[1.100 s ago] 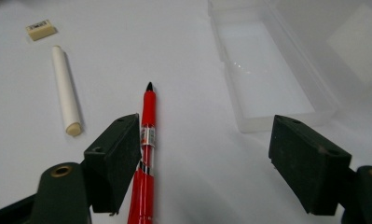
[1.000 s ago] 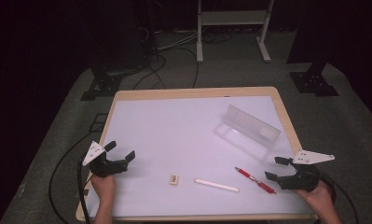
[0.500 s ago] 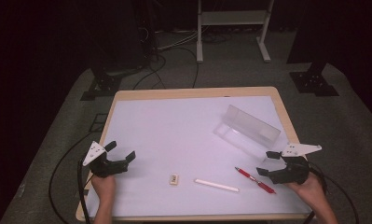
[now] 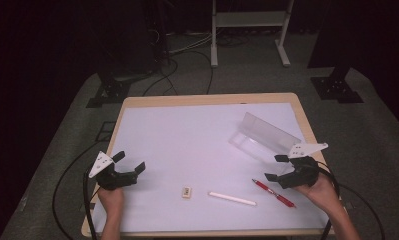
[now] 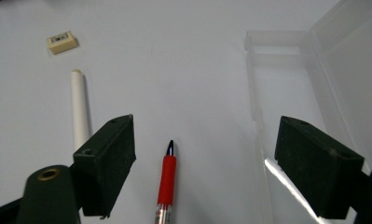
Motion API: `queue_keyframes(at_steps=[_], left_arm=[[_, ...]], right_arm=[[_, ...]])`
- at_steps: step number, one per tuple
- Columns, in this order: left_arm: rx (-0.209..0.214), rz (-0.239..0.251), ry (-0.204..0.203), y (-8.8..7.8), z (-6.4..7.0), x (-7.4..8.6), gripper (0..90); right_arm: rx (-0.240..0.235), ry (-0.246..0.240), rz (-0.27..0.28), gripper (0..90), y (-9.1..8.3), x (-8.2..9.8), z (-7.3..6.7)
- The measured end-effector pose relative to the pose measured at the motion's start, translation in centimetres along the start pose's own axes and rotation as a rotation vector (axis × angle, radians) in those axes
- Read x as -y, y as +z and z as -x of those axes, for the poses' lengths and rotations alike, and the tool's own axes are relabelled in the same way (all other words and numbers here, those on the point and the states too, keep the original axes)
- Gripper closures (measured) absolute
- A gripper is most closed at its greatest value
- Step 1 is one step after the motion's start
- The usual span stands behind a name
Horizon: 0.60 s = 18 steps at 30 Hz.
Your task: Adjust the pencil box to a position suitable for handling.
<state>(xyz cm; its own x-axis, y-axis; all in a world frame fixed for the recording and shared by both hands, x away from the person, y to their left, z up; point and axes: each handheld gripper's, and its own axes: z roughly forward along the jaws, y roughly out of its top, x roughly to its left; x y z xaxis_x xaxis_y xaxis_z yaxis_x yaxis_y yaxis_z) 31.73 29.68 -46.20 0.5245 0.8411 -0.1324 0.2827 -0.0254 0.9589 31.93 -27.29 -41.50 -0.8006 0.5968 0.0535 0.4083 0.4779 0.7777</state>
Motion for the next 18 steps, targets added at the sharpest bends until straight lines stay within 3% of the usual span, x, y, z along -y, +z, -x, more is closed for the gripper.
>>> queue_keyframes(at_steps=[10, 18], left_arm=[[0.004, 0.002, 0.0, 0.0, -0.1, 0.0, 0.0], [0.003, 0.003, -0.004, 0.0, -0.1, 0.0, 0.0]], right_arm=[[-0.015, -0.03, -0.07, 30.0, 2.0, -3.0, 1.0], [-0.017, -0.027, -0.123, 34.8, 3.2, -4.1, 2.0]])
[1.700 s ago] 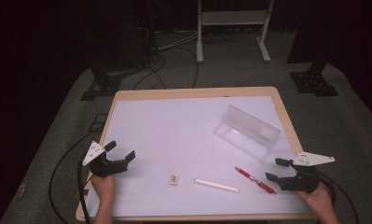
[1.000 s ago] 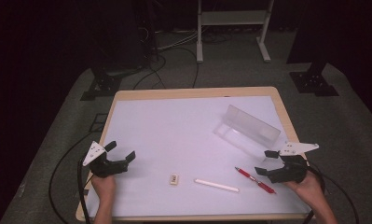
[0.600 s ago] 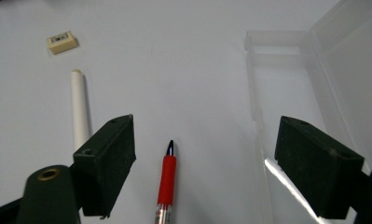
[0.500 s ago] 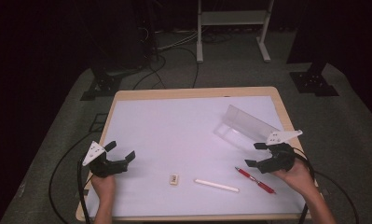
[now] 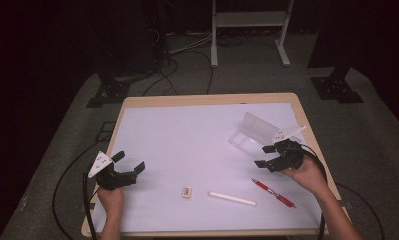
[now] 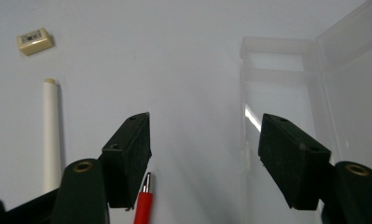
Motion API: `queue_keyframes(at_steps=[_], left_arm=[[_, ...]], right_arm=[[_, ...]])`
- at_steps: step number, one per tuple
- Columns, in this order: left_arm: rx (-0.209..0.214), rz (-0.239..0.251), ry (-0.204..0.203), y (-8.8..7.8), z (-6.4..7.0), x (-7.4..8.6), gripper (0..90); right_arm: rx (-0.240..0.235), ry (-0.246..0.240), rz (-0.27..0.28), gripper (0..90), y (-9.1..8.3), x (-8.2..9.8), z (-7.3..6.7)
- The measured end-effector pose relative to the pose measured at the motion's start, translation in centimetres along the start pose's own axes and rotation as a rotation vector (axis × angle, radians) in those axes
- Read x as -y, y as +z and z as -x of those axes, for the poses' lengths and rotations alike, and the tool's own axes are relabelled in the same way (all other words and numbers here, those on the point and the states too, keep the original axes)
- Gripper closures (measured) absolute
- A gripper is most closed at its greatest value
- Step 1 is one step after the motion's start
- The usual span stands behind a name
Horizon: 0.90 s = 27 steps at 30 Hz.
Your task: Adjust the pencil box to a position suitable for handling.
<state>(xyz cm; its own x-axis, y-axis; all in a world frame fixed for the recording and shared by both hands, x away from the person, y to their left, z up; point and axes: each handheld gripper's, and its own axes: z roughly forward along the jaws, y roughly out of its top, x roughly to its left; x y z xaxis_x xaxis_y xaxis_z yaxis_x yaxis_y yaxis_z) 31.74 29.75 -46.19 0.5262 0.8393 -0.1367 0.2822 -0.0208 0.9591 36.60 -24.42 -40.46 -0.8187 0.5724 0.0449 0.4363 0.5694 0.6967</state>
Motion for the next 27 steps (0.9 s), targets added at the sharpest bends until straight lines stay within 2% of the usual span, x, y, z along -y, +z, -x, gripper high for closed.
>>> queue_keyframes(at_steps=[4, 12, 20, 25, 27], left_arm=[[0.0, 0.003, 0.0, 0.0, 0.0, 0.0, 0.0], [0.0, 0.003, 0.002, 0.0, 0.0, 0.0, 0.0], [0.0, 0.003, 0.002, 0.0, -0.1, 0.0, 0.0], [0.0, 0.003, 0.0, 0.0, -0.1, 0.0, 0.0], [0.0, 0.004, -0.001, 0.0, -0.1, 0.0, 0.0]], right_arm=[[0.002, 0.007, -0.056, 40.1, 1.2, -0.3, 0.9], [0.008, 0.02, -0.129, 50.6, 3.1, 0.0, 2.0], [0.022, 0.029, -0.173, 61.3, 4.0, 0.4, 2.8], [0.04, 0.016, -0.194, 69.7, 4.6, 0.5, 2.9], [0.04, 0.019, -0.199, 70.1, 4.6, 0.5, 2.9]])
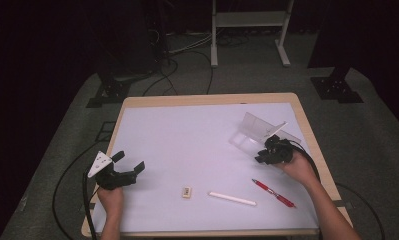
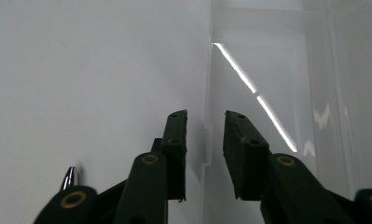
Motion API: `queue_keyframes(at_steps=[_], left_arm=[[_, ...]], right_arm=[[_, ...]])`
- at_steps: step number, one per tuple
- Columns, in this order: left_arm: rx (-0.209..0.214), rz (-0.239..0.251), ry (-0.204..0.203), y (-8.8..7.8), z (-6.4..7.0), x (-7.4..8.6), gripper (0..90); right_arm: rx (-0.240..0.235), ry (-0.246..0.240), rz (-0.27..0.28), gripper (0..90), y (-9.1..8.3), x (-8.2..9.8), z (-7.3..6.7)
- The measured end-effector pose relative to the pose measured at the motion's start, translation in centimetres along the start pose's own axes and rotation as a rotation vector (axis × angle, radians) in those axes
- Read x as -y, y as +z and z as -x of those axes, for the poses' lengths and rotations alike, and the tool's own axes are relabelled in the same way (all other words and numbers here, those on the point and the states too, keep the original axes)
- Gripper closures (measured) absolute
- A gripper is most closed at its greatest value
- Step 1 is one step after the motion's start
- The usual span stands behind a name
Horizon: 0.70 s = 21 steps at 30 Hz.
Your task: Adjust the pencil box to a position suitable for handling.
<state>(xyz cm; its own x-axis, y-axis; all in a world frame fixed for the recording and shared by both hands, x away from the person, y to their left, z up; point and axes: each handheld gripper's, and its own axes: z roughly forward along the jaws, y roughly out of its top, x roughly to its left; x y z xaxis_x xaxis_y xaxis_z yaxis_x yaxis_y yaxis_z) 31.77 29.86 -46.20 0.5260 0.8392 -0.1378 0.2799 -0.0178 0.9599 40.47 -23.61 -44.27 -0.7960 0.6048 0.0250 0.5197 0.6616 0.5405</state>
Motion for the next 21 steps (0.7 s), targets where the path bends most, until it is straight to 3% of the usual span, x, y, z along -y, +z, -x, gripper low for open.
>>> queue_keyframes(at_steps=[11, 21], left_arm=[[0.001, 0.002, -0.004, 0.0, -0.06, 0.0, 0.0], [0.002, 0.003, -0.007, -0.03, -0.1, 0.0, 0.0]], right_arm=[[0.012, -0.027, -0.044, 80.2, 0.88, -0.01, -0.01], [0.036, -0.062, -0.05, 84.4, 0.9, -0.09, -0.32]])
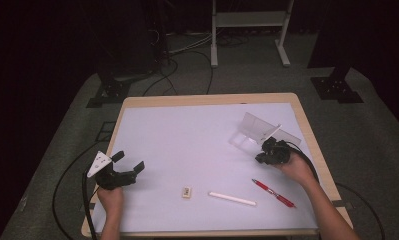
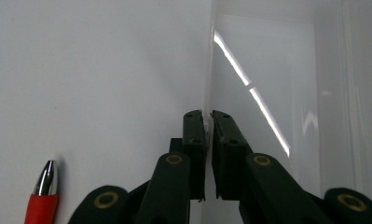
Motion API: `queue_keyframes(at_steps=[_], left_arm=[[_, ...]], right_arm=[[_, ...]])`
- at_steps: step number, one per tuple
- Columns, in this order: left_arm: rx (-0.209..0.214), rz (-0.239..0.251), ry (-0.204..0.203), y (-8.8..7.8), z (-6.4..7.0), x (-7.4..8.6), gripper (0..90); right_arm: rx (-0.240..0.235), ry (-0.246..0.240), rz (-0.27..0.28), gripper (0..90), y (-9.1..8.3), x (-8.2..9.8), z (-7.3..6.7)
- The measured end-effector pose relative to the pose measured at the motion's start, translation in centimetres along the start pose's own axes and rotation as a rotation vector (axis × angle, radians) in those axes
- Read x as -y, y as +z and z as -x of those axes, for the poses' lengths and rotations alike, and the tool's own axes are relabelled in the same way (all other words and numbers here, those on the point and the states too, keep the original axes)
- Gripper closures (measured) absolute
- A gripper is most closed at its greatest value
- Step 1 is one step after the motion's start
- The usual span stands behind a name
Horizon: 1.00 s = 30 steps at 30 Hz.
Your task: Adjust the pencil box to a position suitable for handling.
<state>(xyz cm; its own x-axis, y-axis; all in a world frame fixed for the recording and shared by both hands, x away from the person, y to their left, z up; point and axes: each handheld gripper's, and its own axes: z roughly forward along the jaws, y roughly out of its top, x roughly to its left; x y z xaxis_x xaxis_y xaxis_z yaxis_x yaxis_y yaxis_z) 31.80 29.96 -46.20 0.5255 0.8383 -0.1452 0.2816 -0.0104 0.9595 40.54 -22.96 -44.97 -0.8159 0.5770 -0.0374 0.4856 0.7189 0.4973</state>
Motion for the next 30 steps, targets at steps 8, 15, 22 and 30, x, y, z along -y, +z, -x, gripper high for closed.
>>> queue_keyframes(at_steps=[8, 15, 22, 30], left_arm=[[0.0, 0.001, -0.002, 0.0, 0.0, 0.0, 0.0], [0.0, 0.001, -0.003, 0.0, 0.0, 0.0, 0.0], [0.0, 0.001, -0.003, 0.0, 0.0, 0.0, 0.0], [-0.002, 0.001, -0.004, 0.0, 0.0, 0.0, 0.0]], right_arm=[[0.03, -0.015, 0.011, 85.6, -0.5, 0.0, -0.3], [0.053, -0.027, 0.016, 85.7, -0.6, -0.2, -0.6], [0.06, -0.029, 0.055, 85.8, -1.8, -0.3, -0.8], [0.047, -0.054, 0.1, 85.8, -3.4, -1.0, -1.6]])
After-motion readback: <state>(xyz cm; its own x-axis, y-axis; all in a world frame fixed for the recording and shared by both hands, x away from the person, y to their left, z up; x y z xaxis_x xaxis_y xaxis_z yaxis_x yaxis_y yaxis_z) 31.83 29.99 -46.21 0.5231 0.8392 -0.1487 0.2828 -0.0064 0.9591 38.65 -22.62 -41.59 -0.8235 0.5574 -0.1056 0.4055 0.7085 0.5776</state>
